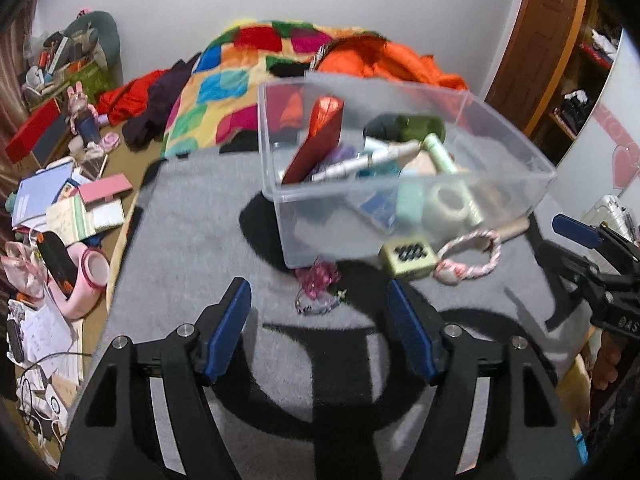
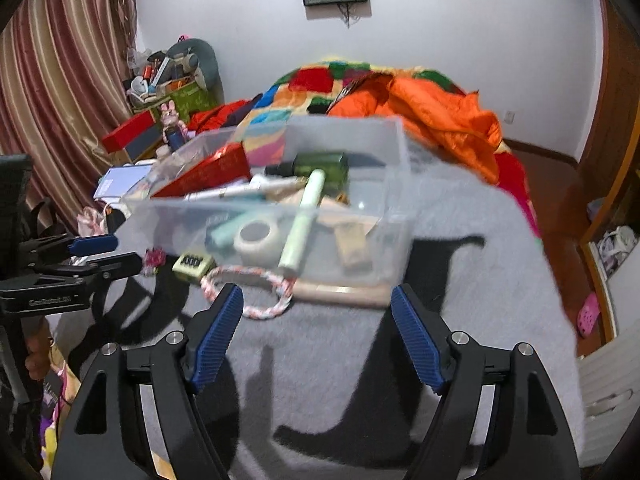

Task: Organize objects
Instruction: 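Grasp the pink hair clip with left tool while right grasps the pink-white rope ring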

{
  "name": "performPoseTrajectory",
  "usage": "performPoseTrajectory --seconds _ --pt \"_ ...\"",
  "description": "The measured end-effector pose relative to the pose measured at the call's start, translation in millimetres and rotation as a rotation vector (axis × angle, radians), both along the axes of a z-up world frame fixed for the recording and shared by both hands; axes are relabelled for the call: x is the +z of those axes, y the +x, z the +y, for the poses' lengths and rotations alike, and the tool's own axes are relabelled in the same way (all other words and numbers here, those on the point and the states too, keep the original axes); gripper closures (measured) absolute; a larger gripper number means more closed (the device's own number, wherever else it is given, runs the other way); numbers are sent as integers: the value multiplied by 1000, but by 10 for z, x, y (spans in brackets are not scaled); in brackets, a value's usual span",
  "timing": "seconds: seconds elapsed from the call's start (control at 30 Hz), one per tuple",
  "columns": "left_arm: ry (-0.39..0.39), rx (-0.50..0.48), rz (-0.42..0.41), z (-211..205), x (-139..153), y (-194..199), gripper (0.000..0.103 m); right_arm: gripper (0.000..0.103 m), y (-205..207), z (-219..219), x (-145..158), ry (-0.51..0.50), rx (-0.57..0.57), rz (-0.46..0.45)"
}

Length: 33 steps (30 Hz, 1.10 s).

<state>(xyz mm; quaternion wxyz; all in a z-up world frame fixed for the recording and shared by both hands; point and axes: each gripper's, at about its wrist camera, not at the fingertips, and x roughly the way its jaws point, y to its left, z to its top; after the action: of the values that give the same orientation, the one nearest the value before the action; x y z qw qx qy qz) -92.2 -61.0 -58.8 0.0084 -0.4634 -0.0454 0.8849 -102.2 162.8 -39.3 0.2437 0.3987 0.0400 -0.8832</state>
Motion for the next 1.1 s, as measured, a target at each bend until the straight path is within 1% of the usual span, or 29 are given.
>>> performPoseTrajectory --seconds 0.03,0.1,0.13,0.2,0.23,0.33,0.4,0.43,0.47,0.5,0.53,0.6,0.67,0.73,0.87,0.97,1.1 --pt "-7 -6 -10 18 -46 -18 33 32 4 -32 -36 2 12 -14" --pt "-25 -20 -25 63 -109 -56 33 46 7 -99 -91 0 32 -34" --pt "-32 -27 -34 83 -134 -78 33 50 -2 -137 -116 -2 44 -48" --pt "-36 -36 -51 116 -185 -131 33 61 -38 -210 -171 -6 58 -78" --pt "-36 -36 -56 122 -205 -150 33 63 -50 -228 -191 -6 60 -87" --pt "-22 -28 -54 124 -224 -191 39 67 -104 -272 -278 -10 53 -119" --pt "-7 -19 -47 113 -225 -191 47 76 -114 -288 -324 -11 46 -136" --pt "-7 -15 -41 112 -224 -184 49 77 -118 -294 -343 -12 43 -139" --pt "-12 -9 -34 110 -222 -171 55 81 -114 -296 -348 -13 37 -131" --pt "-12 -2 -27 102 -217 -153 61 87 -110 -305 -350 -11 36 -124" --pt "-9 4 -22 88 -211 -141 65 91 -104 -311 -351 -10 34 -120" --pt "0 31 -13 27 -198 -106 82 95 -98 -315 -349 -11 29 -113" --pt "15 54 -11 -47 -192 -65 91 97 -81 -293 -330 -20 28 -109" --pt "37 63 -8 -100 -185 -16 91 97 -54 -263 -302 -30 32 -102" --pt "47 59 -3 -111 -153 114 91 98 50 -221 -213 -32 50 -75" --pt "71 34 -1 -72 -127 230 91 98 128 -166 -158 -39 61 -68" --pt "133 -26 -6 25 -104 376 91 98 242 -65 -109 -46 68 -70"
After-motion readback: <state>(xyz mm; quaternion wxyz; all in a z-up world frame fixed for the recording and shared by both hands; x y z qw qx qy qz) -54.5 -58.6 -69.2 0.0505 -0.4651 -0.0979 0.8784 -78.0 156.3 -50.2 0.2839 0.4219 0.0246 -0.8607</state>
